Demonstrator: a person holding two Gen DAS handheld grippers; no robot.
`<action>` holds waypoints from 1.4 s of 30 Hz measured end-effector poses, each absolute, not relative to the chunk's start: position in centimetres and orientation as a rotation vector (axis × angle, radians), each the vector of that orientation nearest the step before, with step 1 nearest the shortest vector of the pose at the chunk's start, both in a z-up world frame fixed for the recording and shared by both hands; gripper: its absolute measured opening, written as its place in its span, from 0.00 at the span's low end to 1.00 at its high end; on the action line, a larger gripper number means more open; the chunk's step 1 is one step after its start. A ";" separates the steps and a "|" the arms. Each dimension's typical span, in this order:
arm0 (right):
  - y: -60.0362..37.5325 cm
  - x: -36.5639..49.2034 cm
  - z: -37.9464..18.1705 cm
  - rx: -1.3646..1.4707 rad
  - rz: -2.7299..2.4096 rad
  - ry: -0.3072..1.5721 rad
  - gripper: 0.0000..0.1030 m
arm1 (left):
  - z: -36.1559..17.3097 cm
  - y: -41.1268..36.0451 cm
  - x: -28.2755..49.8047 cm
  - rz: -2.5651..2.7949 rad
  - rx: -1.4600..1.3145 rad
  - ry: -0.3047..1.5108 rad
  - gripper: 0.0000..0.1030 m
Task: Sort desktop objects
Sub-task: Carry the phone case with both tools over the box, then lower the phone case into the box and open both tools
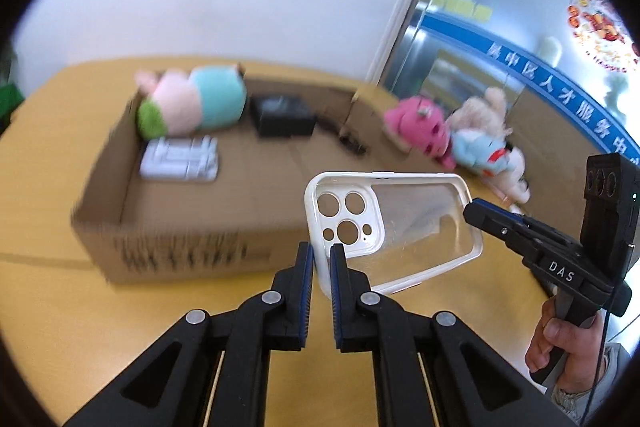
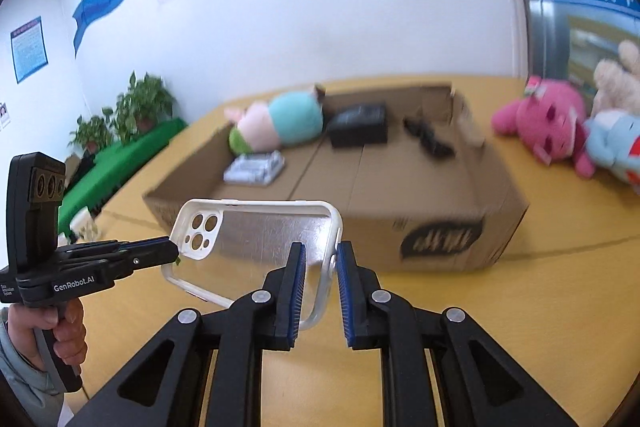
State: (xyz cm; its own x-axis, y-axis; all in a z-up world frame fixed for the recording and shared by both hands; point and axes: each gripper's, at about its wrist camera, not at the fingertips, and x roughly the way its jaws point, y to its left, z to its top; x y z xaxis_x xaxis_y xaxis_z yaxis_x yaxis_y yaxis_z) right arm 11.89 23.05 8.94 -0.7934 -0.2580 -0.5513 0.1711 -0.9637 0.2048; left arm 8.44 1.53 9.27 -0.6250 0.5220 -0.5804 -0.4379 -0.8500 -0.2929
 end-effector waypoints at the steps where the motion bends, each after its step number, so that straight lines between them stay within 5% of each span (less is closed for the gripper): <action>1: 23.3 11.9 10.1 0.845 -2.787 -0.209 0.15 | 10.5 1.8 8.1 2.434 -0.880 -0.160 0.07; 13: 23.7 4.6 18.9 0.620 -2.807 -0.177 0.16 | 17.7 0.9 1.7 2.533 -0.719 -0.082 0.07; 28: 16.4 -7.6 3.1 1.275 -2.413 -0.390 0.18 | 7.2 -3.8 -4.8 2.591 -1.254 0.075 0.07; 37: 13.4 -9.6 0.6 1.469 -2.268 -0.332 0.18 | 4.0 -5.3 -6.1 2.607 -1.507 0.161 0.07; 42: 13.4 -10.1 0.7 1.471 -2.243 -0.364 0.29 | 3.9 -4.4 -6.5 2.595 -1.566 0.245 0.08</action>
